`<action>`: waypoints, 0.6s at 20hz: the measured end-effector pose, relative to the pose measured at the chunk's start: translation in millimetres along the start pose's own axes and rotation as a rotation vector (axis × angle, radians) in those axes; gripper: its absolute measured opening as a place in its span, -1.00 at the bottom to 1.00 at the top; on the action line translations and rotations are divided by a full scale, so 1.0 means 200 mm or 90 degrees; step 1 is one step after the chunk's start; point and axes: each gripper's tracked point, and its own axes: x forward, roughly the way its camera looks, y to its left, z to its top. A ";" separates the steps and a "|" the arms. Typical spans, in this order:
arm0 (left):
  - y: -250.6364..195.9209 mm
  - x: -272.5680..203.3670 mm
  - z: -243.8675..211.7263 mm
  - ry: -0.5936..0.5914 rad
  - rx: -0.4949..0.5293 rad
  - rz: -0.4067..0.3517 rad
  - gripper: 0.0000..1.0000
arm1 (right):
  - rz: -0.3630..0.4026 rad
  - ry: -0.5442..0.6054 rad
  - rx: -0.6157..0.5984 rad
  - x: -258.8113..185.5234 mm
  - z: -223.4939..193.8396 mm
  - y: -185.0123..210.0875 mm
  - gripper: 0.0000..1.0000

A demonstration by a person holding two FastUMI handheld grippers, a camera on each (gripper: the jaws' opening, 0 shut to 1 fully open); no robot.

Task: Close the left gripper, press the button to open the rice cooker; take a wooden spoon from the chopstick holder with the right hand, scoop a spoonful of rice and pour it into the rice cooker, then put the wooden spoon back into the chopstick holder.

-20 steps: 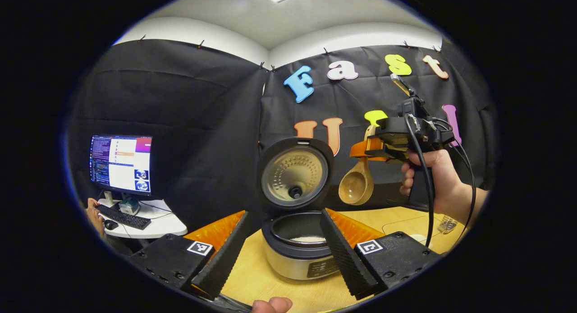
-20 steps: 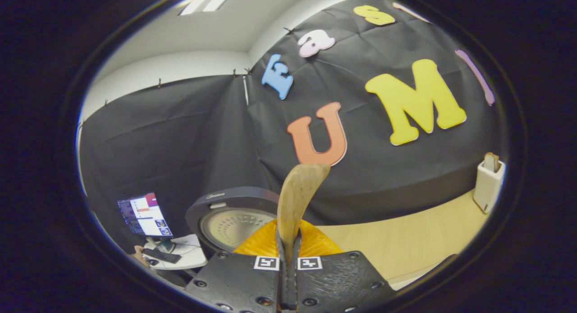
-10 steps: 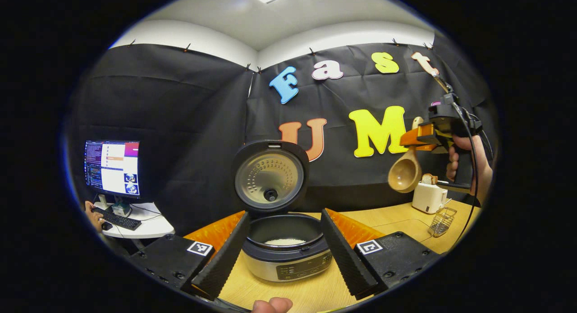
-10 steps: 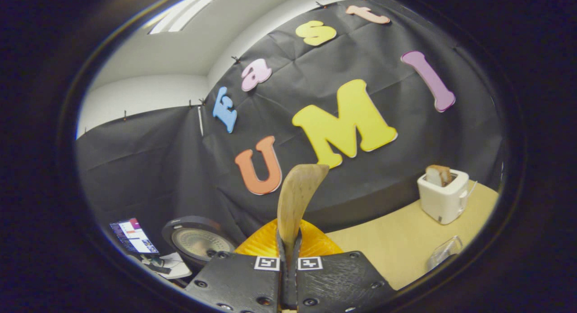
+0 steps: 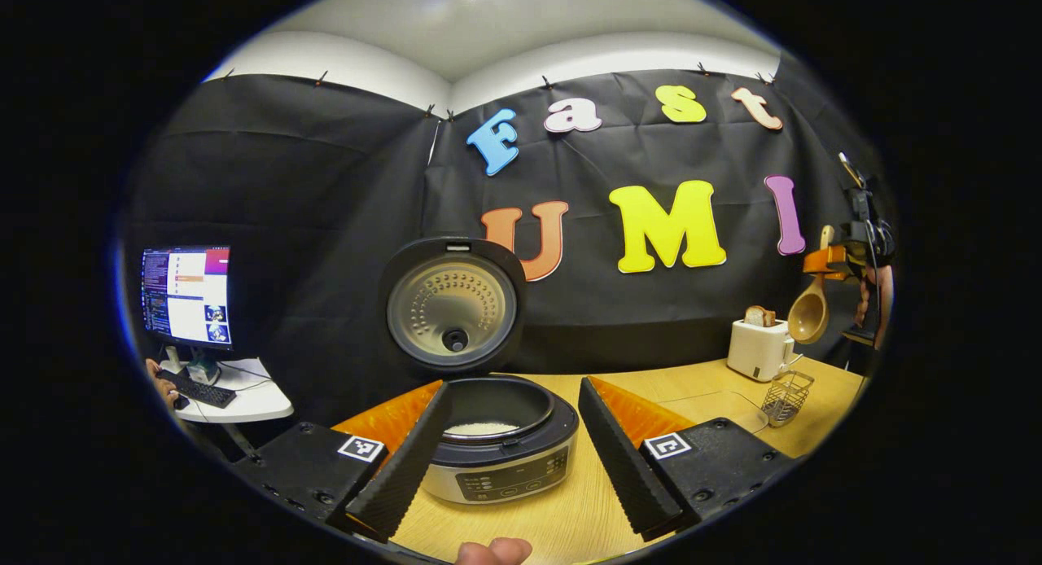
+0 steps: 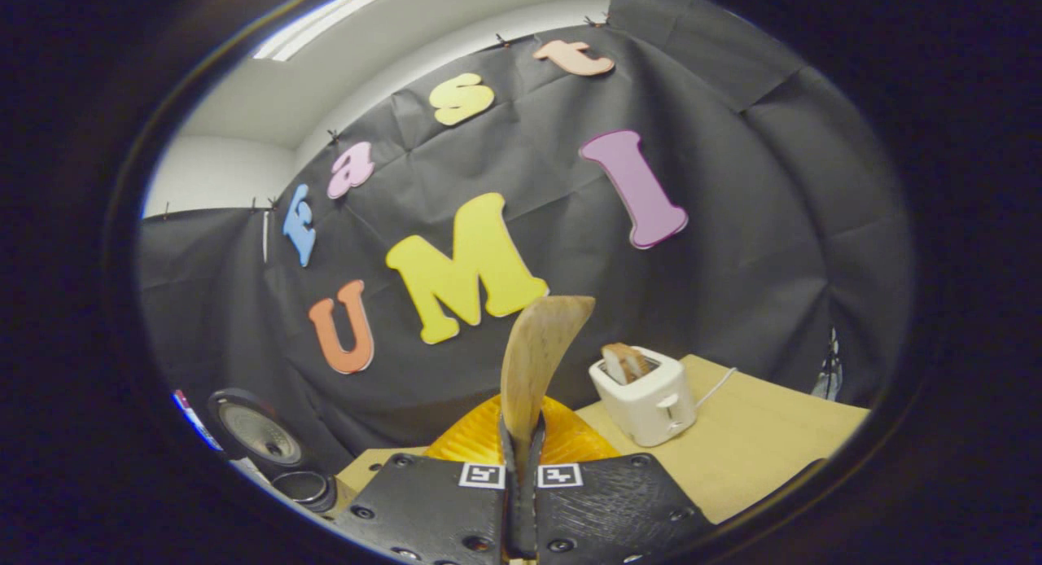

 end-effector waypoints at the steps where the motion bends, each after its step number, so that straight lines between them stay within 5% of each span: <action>1: 0.00 0.00 -0.01 0.003 -0.006 0.000 0.99 | -0.019 0.000 -0.003 0.01 -0.01 -0.08 -1.00; 12: 0.03 -0.02 0.00 0.008 -0.009 0.001 1.00 | -0.086 0.046 -0.028 0.22 -0.42 -0.37 -1.00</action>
